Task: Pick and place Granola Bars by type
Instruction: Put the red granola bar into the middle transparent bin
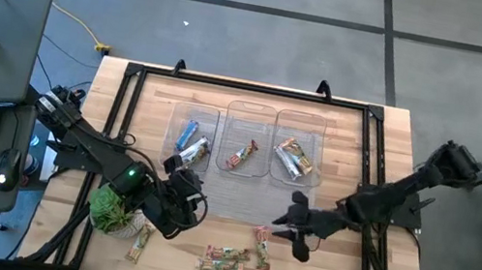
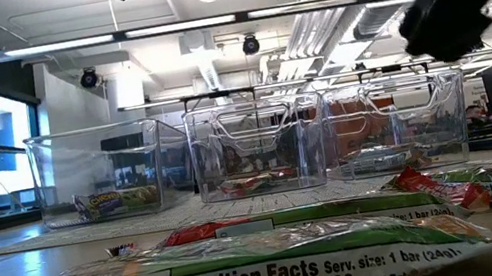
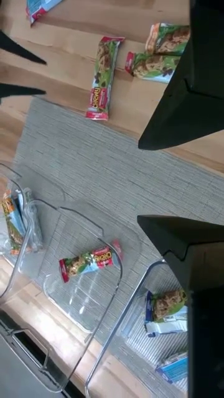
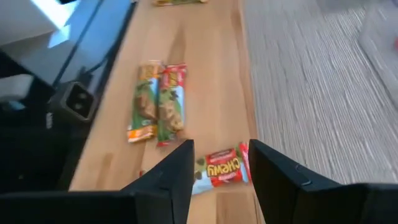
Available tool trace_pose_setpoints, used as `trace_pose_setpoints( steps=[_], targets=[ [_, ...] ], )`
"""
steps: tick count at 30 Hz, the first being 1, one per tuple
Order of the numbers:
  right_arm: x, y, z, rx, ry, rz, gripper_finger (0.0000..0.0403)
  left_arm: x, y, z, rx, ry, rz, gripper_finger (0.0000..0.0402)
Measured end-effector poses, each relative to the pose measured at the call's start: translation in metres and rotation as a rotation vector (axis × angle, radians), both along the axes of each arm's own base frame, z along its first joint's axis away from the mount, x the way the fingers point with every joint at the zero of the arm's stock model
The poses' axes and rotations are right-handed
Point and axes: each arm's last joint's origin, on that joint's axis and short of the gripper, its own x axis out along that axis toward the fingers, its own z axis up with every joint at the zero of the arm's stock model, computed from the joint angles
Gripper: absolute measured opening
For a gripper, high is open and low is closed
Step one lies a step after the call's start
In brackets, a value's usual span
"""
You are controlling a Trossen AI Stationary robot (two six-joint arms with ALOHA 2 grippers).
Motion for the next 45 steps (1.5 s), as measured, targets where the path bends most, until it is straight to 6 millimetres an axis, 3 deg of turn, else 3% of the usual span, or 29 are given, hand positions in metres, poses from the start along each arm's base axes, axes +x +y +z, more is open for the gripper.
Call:
trace_pose_setpoints(
  steps=[6, 12, 23, 45],
  targets=[
    [0.007, 0.010, -0.037, 0.000, 0.123, -0.068, 0.0136, 0.000, 0.000, 0.000, 0.007, -0.006, 0.005, 0.0176],
    [0.020, 0.002, -0.061, -0.013, 0.161, -0.125, 0.0136, 0.000, 0.000, 0.000, 0.010, -0.008, 0.007, 0.0176],
    [0.032, -0.008, -0.076, 0.031, 0.178, -0.145, 0.0136, 0.000, 0.000, 0.000, 0.005, -0.003, 0.003, 0.0176],
    [0.021, 0.019, -0.072, 0.039, 0.158, 0.024, 0.0133, 0.000, 0.001, 0.000, 0.010, 0.003, 0.004, 0.0176]
  ],
)
